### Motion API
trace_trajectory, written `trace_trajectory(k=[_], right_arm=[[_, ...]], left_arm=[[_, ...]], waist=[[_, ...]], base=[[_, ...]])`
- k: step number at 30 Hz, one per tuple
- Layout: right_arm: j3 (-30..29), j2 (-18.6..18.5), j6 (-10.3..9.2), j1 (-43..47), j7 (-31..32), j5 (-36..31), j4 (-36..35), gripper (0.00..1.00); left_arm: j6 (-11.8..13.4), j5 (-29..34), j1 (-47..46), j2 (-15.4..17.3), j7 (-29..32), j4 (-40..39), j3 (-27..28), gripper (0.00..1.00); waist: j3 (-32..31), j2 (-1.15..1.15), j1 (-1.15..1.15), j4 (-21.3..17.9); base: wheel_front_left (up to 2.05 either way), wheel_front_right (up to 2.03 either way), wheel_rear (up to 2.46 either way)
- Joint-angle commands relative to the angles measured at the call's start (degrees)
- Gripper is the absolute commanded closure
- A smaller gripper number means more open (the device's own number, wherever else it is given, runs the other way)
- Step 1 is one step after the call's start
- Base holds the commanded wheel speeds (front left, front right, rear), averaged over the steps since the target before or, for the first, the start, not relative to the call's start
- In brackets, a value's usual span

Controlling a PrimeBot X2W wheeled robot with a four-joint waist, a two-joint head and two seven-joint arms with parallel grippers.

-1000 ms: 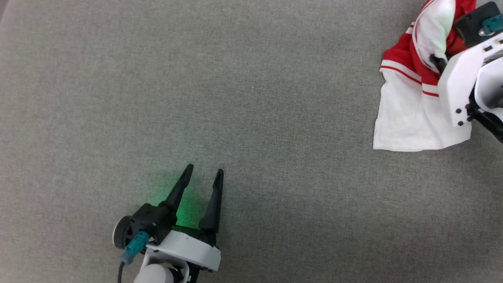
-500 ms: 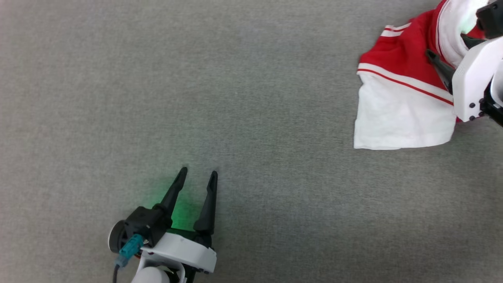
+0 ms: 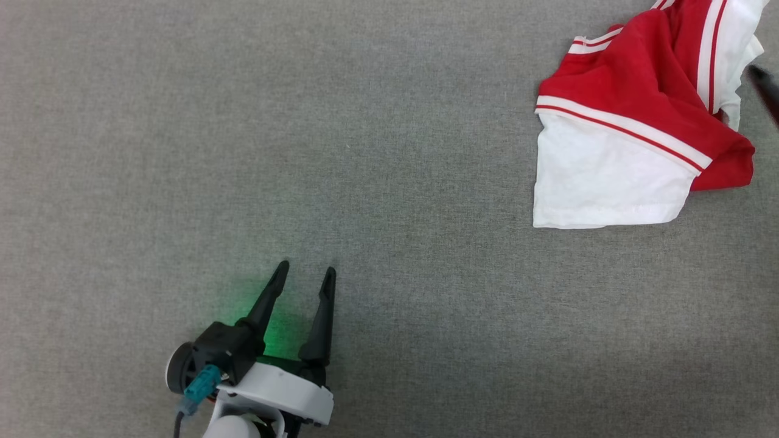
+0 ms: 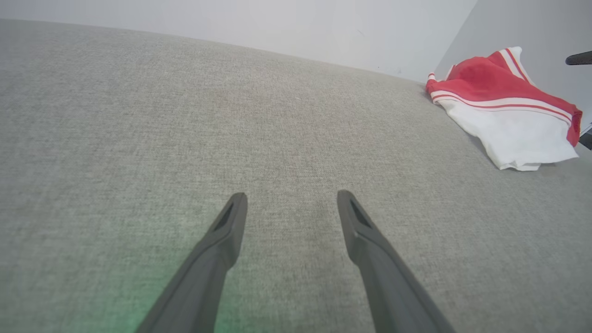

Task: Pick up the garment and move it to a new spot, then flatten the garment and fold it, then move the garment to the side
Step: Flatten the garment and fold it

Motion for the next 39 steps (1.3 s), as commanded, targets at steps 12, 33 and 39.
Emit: trace_trajectory(k=[12,33,39], right_arm=[[-8.4,-1.3,-0.05,-1.5,3.9,-1.9,6.4,0.0],[-7.9,4.6,-0.06,-9.7,8.5,-1.0,20.9,0.49],[-7.2,4.2,-0.06,-10.3,6.7,0.6,20.9,1.0]], left_arm=[[-0.1,-0.3,-1.1,0.8,0.0,0.2,-1.8,0.0],[0.0,-0.2,-4.3,-0.1,0.8,1.4,-3.2,0.0],[0.0,-0.2,-4.9,-0.3,0.9,2.1,-2.7,0.0]], waist=[[3.0,0.0,0.0,1.1],[10.7,0.0,0.0,4.0],[10.6,0.0,0.0,3.5]], base=[[0.0,0.0,0.0],[0.0,0.0,0.0],[0.0,0.0,0.0]])
